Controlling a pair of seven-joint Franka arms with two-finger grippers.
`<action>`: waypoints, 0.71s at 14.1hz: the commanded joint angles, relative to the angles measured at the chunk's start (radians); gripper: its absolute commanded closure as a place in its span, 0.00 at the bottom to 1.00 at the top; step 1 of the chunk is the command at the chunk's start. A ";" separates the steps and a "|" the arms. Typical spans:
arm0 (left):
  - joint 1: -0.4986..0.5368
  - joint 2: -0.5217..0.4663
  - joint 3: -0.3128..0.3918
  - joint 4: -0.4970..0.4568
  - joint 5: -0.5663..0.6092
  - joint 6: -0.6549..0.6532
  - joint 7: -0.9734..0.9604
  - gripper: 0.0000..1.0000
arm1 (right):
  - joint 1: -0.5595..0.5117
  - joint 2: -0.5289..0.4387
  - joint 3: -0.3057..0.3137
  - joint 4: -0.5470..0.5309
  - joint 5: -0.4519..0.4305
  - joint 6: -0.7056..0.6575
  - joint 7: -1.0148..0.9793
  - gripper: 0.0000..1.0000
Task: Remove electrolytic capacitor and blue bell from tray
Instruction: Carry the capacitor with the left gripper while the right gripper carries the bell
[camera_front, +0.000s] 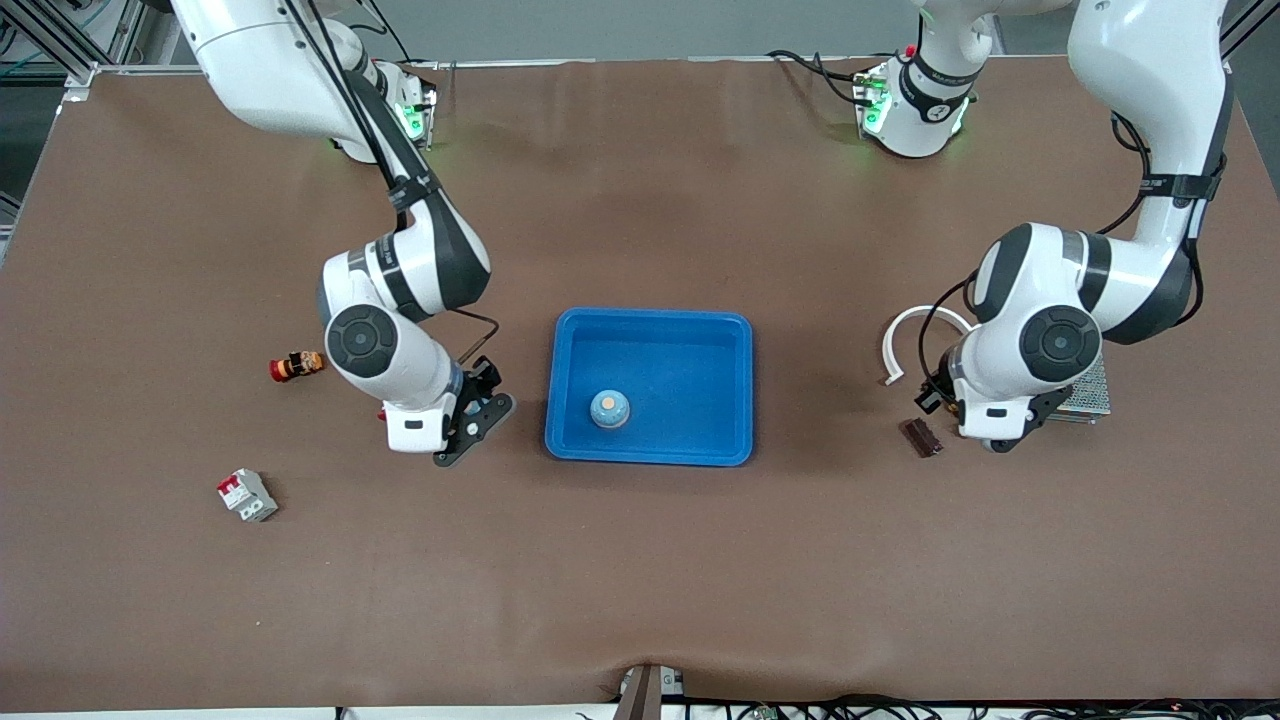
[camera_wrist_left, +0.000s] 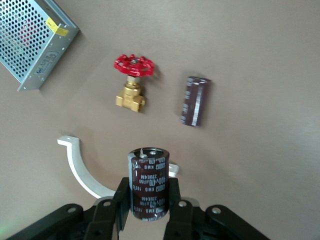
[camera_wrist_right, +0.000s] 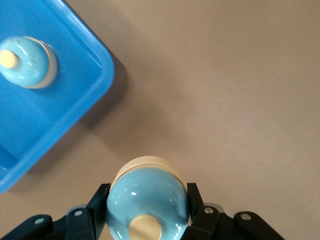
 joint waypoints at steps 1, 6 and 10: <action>0.076 -0.037 -0.004 -0.077 0.014 0.047 0.097 1.00 | -0.059 0.032 0.014 -0.004 -0.012 0.047 -0.118 0.47; 0.175 -0.014 -0.004 -0.167 0.127 0.189 0.204 1.00 | -0.094 0.056 0.014 -0.055 -0.012 0.162 -0.242 0.49; 0.240 -0.004 -0.002 -0.256 0.158 0.318 0.301 1.00 | -0.110 0.093 0.014 -0.067 -0.012 0.213 -0.296 0.49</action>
